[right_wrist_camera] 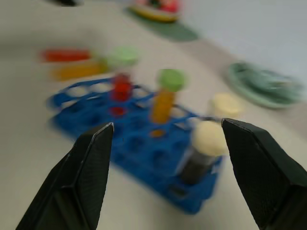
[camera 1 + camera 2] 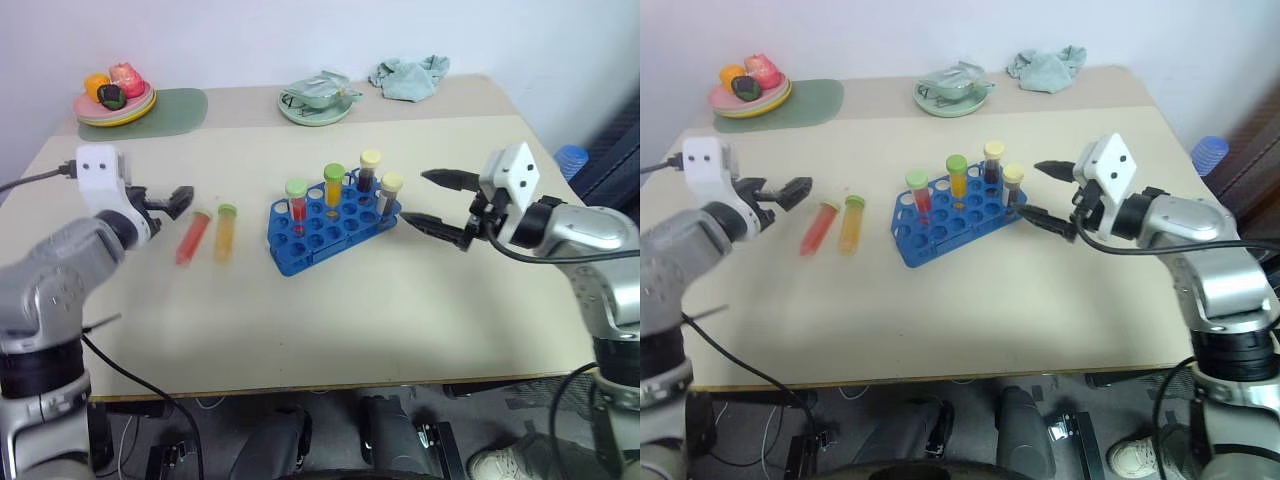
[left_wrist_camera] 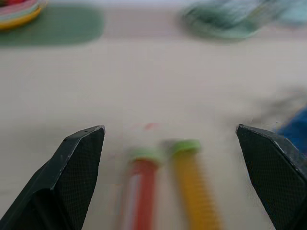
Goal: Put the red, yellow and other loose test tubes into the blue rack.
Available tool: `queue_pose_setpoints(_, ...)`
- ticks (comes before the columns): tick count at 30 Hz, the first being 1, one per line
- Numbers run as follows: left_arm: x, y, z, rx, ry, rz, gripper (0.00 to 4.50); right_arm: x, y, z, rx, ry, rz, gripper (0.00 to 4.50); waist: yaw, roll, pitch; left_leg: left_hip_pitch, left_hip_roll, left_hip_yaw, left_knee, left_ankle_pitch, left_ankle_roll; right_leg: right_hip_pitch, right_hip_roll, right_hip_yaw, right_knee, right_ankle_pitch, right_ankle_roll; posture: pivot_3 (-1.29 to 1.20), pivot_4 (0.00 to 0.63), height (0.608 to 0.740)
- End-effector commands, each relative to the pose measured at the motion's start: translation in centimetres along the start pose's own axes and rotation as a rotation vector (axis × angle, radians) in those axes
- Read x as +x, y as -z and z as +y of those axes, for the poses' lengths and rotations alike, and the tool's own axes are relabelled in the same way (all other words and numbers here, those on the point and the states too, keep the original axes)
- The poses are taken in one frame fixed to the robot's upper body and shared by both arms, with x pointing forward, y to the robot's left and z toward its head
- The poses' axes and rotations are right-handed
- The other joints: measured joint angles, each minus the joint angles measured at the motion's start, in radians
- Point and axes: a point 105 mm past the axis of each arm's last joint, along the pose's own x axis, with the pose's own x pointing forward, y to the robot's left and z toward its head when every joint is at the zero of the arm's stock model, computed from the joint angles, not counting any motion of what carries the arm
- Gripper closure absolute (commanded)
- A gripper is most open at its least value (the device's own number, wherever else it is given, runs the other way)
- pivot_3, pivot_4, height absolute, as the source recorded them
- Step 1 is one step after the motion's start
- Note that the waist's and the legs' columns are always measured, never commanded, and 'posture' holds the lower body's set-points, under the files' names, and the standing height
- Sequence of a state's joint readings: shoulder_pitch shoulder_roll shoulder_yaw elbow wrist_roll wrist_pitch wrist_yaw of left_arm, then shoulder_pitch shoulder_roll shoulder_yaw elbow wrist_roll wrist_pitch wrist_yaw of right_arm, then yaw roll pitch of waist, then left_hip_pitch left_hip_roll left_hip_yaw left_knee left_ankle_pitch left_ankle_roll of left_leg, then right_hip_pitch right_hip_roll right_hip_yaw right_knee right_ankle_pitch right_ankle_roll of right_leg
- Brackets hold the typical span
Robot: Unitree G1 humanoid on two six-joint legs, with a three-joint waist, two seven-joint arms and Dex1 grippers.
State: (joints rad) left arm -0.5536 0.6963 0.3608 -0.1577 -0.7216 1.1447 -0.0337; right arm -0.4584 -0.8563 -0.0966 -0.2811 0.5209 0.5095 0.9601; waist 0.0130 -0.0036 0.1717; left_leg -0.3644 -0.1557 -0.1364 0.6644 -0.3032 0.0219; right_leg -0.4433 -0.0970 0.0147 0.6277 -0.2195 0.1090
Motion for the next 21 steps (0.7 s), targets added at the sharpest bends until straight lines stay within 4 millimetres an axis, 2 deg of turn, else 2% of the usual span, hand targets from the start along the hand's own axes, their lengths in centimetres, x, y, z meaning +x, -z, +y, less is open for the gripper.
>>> queue_pose_setpoints(1, 0.5, -0.9, 0.6, 0.009, -0.03, 0.119, 0.0, -0.3, -2.9, 0.8, -0.046, -0.113, -0.041, 0.85, -0.002, -0.001, 0.001, 0.0, 0.0, 0.0, 0.0, 0.0, 0.0, 0.0, 0.0, 0.0, 0.0, 0.0, 0.0, 0.0, 0.15, 0.74)
queue_pose_setpoints(4, 1.3, -0.9, 1.1, -0.004, -0.065, 0.293, 0.0, -0.1, -4.2, 0.7, -0.03, -0.155, -0.057, 0.85, -0.001, -0.003, 0.002, -0.002, 0.0, 0.0, 0.001, 0.0, 0.0, -0.002, 0.0, 0.0, 0.0, 0.0, 0.0, 0.0, 0.15, 0.74)
queue_pose_setpoints(7, 2.0, -0.9, 1.3, -0.019, -0.087, 0.4, 0.0, 0.0, -4.5, 1.1, -0.025, -0.2, -0.039, 0.85, 0.0, -0.004, 0.002, -0.005, 0.0, 0.0, 0.002, 0.0, 0.0, -0.004, 0.0, -0.001, 0.001, 0.0, 0.0, 0.0, 0.15, 0.74)
queue_pose_setpoints(12, 3.2, -0.5, 2.2, 0.011, -0.122, 0.491, 0.0, 0.2, -4.6, 1.5, -0.036, -0.231, -0.033, 0.85, -0.001, -0.005, 0.002, -0.011, -0.001, 0.0, 0.002, 0.0, 0.0, -0.011, -0.001, -0.001, 0.001, 0.0, 0.0, 0.0, 0.15, 0.74)
queue_pose_setpoints(21, 5.7, 0.7, 1.4, 0.046, -0.053, 0.567, 0.0, 0.2, -4.3, 1.6, -0.044, -0.203, -0.012, 0.85, 0.0, -0.005, 0.003, -0.014, -0.001, 0.001, 0.003, 0.001, -0.001, -0.015, -0.002, -0.001, 0.003, 0.001, 0.0, 0.0, 0.15, 0.74)
